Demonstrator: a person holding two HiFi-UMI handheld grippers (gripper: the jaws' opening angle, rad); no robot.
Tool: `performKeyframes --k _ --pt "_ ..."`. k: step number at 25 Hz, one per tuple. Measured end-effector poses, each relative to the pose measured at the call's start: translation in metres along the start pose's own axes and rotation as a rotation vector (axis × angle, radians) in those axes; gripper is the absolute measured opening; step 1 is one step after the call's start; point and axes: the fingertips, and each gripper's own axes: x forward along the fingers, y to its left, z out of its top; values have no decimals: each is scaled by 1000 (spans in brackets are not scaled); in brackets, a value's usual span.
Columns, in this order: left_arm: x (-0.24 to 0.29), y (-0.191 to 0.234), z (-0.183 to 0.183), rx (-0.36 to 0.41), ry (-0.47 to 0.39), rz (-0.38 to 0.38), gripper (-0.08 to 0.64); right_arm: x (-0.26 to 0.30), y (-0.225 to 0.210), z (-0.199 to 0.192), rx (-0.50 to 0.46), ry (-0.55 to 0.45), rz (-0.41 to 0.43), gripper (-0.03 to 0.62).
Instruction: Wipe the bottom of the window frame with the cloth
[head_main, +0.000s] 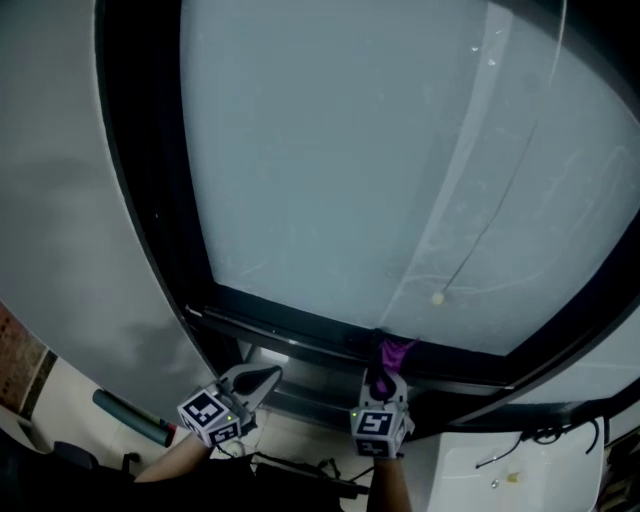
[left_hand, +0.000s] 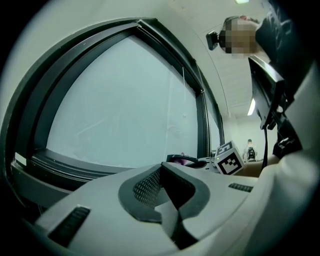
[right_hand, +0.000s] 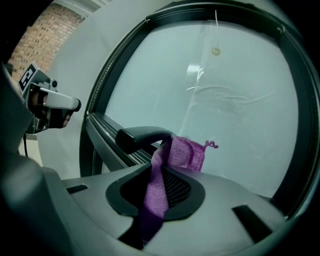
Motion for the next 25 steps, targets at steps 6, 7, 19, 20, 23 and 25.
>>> performKeyframes --k 6,7,19,20,23,25 --pt "-18 28 7 -10 -2 -41 0 0 31 5 106 -21 -53 67" --pt "-21 34 8 -12 -7 -46 0 3 38 6 112 -16 -61 67" --pt "-38 64 11 -13 -26 -138 0 17 59 38 376 -80 -185 66" --pt "-39 65 10 -15 -29 -139 0 19 59 41 406 -90 -196 66" --pt "-41 69 11 -21 -31 -145 1 24 53 47 464 -98 -244 66" --pt "-44 71 13 -27 -33 -147 0 27 51 53 472 -103 -248 66"
